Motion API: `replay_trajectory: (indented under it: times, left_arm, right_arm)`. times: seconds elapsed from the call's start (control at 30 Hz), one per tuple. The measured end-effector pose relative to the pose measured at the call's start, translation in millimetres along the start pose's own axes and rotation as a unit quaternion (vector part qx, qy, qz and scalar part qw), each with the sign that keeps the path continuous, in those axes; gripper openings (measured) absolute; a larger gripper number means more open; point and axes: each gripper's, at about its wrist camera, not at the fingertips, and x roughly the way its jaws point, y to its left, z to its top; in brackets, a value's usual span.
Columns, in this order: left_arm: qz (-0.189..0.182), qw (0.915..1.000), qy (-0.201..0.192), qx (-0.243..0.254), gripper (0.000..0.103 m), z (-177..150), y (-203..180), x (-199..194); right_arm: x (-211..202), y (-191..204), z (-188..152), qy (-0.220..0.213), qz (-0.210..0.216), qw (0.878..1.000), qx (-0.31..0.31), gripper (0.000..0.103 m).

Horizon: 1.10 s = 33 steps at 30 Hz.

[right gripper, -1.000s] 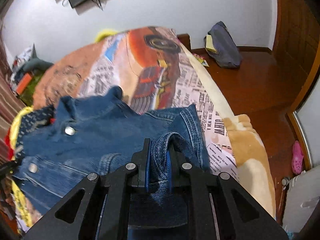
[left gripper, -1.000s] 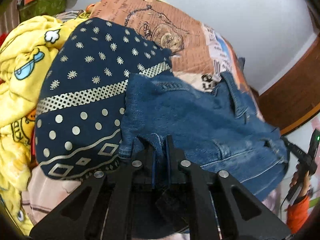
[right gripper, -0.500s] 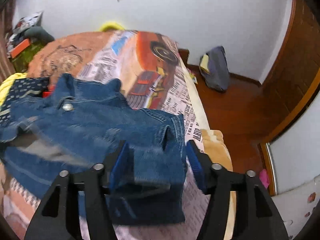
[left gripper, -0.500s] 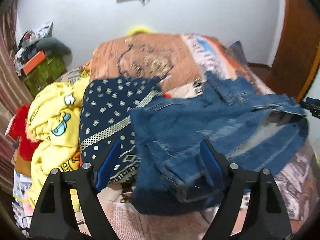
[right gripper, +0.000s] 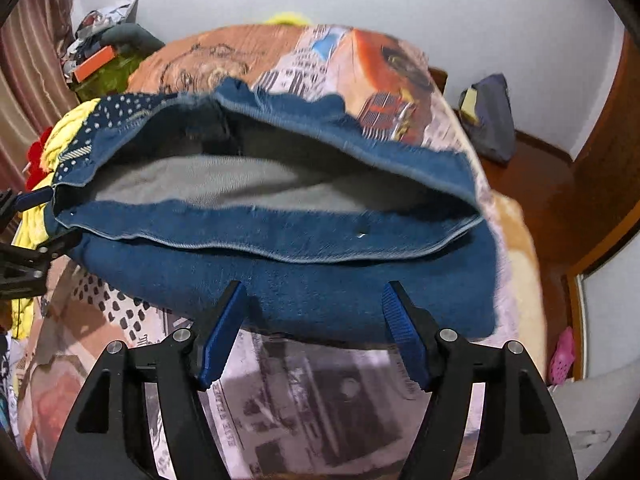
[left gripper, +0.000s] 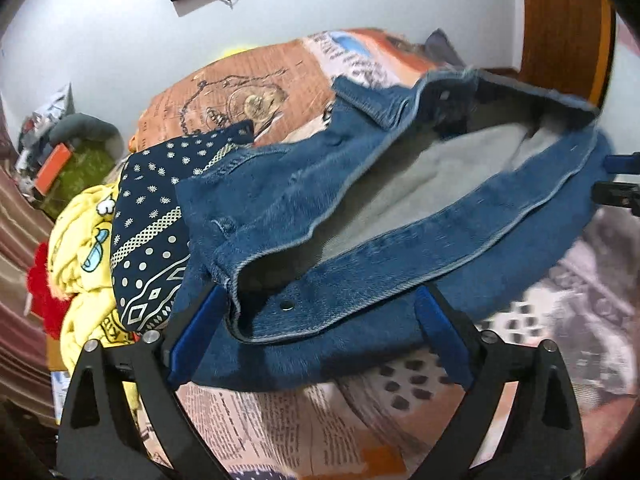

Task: Fold large clothes
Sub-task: 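Lift the hem with both grippers and fold it over toward the collar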

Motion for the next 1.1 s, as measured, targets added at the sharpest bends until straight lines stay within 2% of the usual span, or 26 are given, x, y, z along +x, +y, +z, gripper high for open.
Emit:
replay_trajectory:
  times: [0.13, 0.2, 0.3, 0.43, 0.5, 0.53, 0.57, 0.6, 0.63, 0.7, 0.77, 0.83, 0.93, 1.0, 1.1]
  left_arm:
    - [0.042, 0.998, -0.02, 0.043, 0.101, 6, -8, 12]
    - [0.048, 0.9965, -0.026, 0.064, 0.102, 12, -10, 18]
    - [0.064, 0.9952, -0.017, 0.073, 0.102, 36, -1, 40]
    - [0.064, 0.9976, -0.008, 0.024, 0.102, 84, 34, 64]
    - [0.046, 0.9986, -0.01, -0.023, 0.101, 112, 61, 66]
    - [0.039, 0.9986, -0.009, -0.034, 0.101, 119, 67, 65]
    - [0.011, 0.9988, -0.007, -0.047, 0.101, 129, 77, 63]
    - [0.001, 0.9986, -0.011, -0.051, 0.101, 133, 80, 60]
    - [0.003, 0.9985, -0.021, -0.051, 0.101, 136, 82, 53]
    - [0.042, 0.9947, -0.07, -0.062, 0.102, 142, 89, 32]
    - [0.035, 0.9923, -0.086, -0.082, 0.102, 142, 98, 18]
    - [0.024, 0.991, -0.083, -0.102, 0.102, 140, 108, 7]
    - [0.014, 0.992, -0.074, -0.101, 0.102, 131, 111, 0]
    - [-0.003, 0.9935, -0.064, -0.094, 0.102, 121, 108, -2]
    - [-0.048, 0.9943, -0.045, -0.084, 0.102, 102, 94, -2]
  right_arm:
    - [20, 6, 11, 0.002, -0.006, 1.0, -0.006, 0.067]
    - [30, 9, 23, 0.005, -0.008, 1.0, -0.008, 0.071]
    - [43, 11, 41, 0.015, -0.011, 1.0, -0.015, 0.07]
    - [63, -1, 78, 0.014, -0.031, 0.999, -0.001, 0.07]
    - [63, -11, 102, -0.003, -0.042, 0.999, 0.019, 0.07]
    - [59, -14, 107, -0.014, -0.05, 0.998, 0.027, 0.07]
    - [56, -16, 114, -0.025, -0.055, 0.998, 0.035, 0.07]
    - [49, -21, 123, -0.041, -0.057, 0.996, 0.046, 0.07]
    - [44, -22, 126, -0.049, -0.053, 0.996, 0.053, 0.07]
    - [31, -25, 131, -0.065, -0.034, 0.995, 0.068, 0.07]
    - [24, -23, 128, -0.075, -0.022, 0.994, 0.073, 0.07]
    - [21, -17, 121, -0.072, -0.007, 0.995, 0.075, 0.07]
    - [22, -2, 111, -0.061, 0.011, 0.996, 0.059, 0.07]
    - [21, 10, 103, -0.054, 0.021, 0.997, 0.042, 0.07]
    - [17, 37, 86, -0.046, 0.038, 0.998, 0.005, 0.07]
